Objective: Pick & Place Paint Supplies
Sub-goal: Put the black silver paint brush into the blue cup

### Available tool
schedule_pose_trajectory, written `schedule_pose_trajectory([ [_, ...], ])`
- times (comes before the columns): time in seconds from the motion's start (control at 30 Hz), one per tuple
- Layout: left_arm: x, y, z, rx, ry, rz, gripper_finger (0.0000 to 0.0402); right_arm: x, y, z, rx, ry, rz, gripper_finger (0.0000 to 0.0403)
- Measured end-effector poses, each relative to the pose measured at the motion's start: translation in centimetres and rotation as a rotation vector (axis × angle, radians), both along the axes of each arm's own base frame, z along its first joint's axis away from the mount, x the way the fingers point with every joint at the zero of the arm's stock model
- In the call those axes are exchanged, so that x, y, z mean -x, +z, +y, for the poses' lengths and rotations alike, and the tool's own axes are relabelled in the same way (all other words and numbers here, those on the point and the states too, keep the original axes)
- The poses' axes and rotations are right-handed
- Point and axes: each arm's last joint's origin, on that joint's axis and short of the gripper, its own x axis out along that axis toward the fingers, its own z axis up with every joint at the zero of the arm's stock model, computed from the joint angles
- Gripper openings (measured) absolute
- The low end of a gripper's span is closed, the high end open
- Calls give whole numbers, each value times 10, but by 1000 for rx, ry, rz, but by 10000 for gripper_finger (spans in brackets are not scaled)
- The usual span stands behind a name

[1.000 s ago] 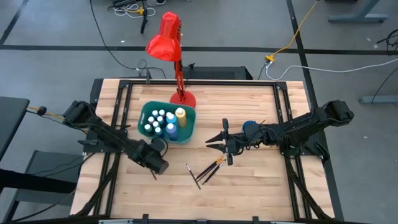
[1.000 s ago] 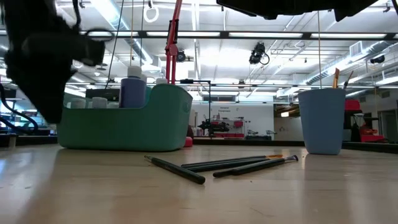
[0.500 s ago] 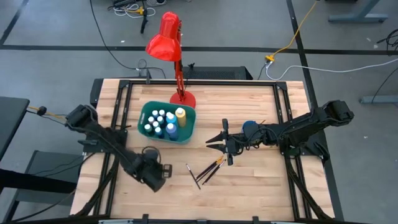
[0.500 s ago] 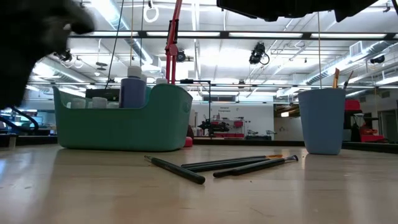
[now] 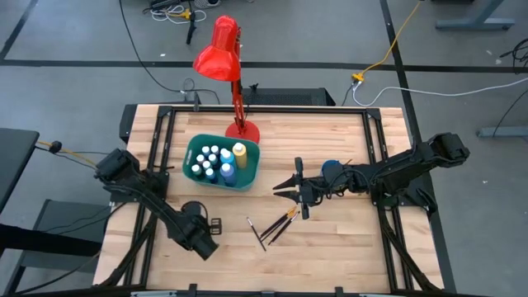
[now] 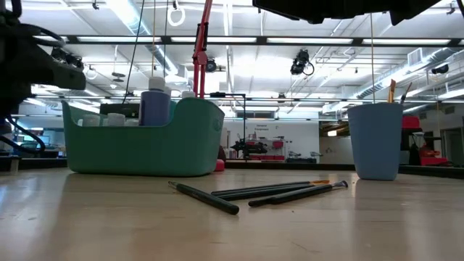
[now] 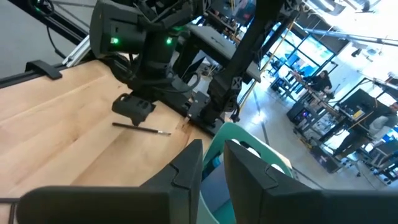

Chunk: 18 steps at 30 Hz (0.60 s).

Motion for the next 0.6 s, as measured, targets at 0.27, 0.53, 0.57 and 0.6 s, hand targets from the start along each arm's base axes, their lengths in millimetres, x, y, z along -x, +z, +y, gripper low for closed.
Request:
schedule_pose_trajectory([
  [0.27,1,-1,1,0,10,25,82,0,0,0,2,0,1,78],
  [0.53,1,0,2,-19,16,15,82,0,0,0,2,0,0,78],
  [0.57,1,-1,2,-20,18,16,82,0,0,0,2,0,0,78],
  [0.6,0,-3,2,-23,18,20,82,0,0,0,2,0,0,78],
])
